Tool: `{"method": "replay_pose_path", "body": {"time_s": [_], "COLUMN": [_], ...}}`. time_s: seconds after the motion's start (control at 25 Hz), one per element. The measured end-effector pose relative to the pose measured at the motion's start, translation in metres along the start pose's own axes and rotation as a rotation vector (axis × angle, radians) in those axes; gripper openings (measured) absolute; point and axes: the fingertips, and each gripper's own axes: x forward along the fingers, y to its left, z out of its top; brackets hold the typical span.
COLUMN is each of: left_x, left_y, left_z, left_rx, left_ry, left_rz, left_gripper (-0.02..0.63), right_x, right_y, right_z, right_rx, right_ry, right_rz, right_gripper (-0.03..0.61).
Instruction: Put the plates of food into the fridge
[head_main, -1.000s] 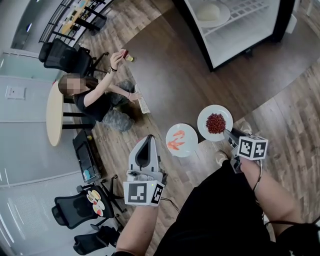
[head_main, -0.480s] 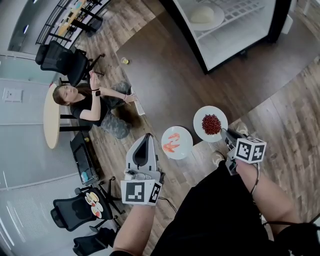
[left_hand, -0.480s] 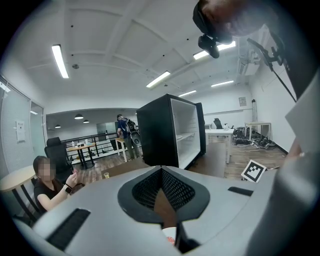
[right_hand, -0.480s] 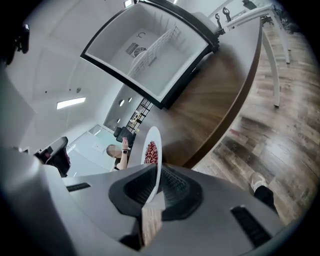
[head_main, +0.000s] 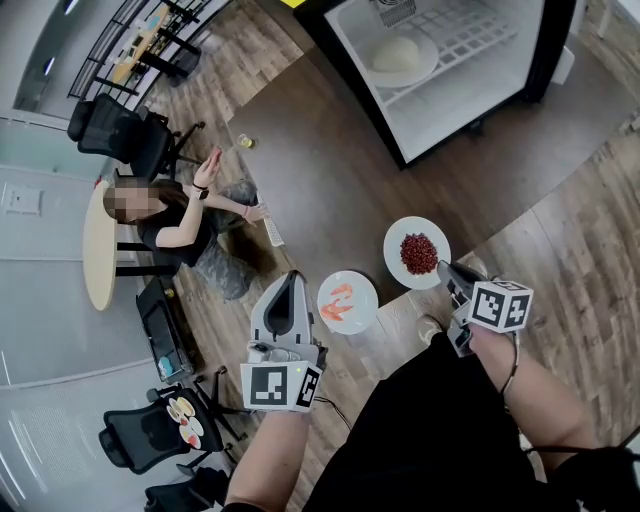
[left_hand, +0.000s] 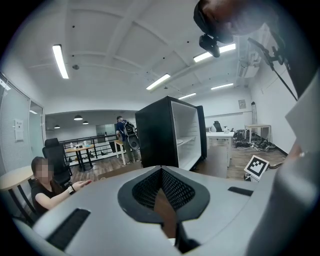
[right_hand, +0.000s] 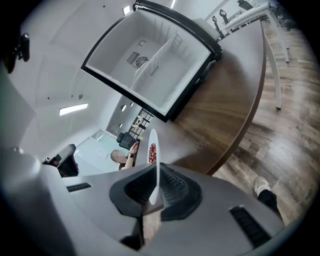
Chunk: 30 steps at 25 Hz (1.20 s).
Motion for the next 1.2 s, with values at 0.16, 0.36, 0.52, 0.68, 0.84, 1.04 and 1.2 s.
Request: {"method": "replay_pose_path", "body": {"time_s": [0.16, 0.36, 0.52, 0.68, 0.84, 1.04, 1.2], "left_x": [0.006, 0.014, 0.025, 0.034, 0.044, 0.058, 0.068], "left_y": [0.0, 0.0, -0.004, 0.0, 0.0, -0.004, -0.005], "left_z": [0.01, 0.032, 0.054, 0.066, 0.082, 0.101, 0.118], "left_rx": [-0.009, -0.023, -0.031, -0.047, -0.056, -0.054, -0.05], "left_ry": [-0.019, -0.058, -0.085, -0.114, -0.14, -0.161, -0.186], "left_rz": [0.001, 0.004, 0.015, 0.02, 0.02, 0.015, 0.02], "left_gripper": [0.003, 0.003, 0.003, 0.003, 0.003, 0.003, 0.003], "right_x": [-0.006, -0.021, -0.038, -0.047, -0.057, -0.067, -0.07], "right_y": [0.011, 0.021, 0.024, 0.035, 0.044, 0.051, 0.058], "right_z": [0.017, 0.045, 0.079, 0.107, 0.136, 0.171, 0.201], "right_rx": [0.016, 0.004, -0.006, -0.019, -0.026, -0.048, -0.057], "right_ry": [-0.014, -0.048, -0.078, -0.113, -0.148, -0.18, -0.21], "right_rz": [0.018, 0.007, 0.001, 0.009, 0.009, 0.019, 0.035], "right_gripper": [0.017, 0.017, 0.017, 0.017, 0.017, 0.017, 0.017]}}
